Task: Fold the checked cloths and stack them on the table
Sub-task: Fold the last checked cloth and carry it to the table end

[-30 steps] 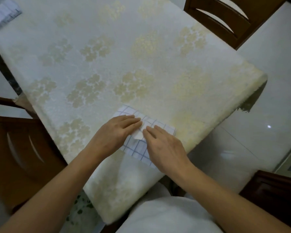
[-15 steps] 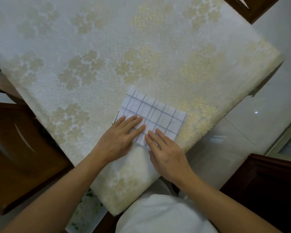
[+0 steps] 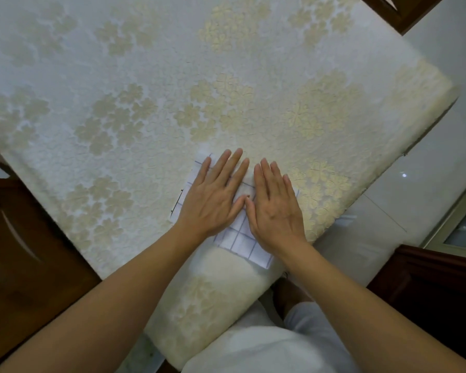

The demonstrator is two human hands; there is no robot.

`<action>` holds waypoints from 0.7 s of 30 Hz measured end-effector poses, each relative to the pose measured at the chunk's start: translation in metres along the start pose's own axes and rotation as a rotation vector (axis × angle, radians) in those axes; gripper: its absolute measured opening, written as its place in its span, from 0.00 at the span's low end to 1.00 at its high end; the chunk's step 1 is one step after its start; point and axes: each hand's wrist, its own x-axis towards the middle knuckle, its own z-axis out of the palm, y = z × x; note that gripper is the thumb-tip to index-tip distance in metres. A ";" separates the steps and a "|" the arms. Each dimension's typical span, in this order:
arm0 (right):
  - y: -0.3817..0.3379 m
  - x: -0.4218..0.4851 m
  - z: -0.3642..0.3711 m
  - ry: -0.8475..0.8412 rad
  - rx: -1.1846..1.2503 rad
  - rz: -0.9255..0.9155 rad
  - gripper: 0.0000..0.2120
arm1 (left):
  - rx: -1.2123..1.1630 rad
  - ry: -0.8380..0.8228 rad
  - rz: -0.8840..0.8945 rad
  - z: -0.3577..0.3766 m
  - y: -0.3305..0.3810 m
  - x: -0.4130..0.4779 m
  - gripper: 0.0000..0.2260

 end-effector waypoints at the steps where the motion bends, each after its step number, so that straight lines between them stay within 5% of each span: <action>1: 0.001 0.001 0.006 -0.022 -0.017 0.011 0.30 | 0.007 -0.013 0.003 0.006 -0.003 0.002 0.30; 14: 0.020 -0.030 0.022 -0.097 -0.145 0.098 0.41 | 0.043 -0.018 -0.017 0.020 -0.022 0.004 0.33; 21: 0.008 -0.031 0.021 -0.046 -0.094 0.133 0.37 | 0.001 0.006 0.007 0.025 0.013 -0.021 0.31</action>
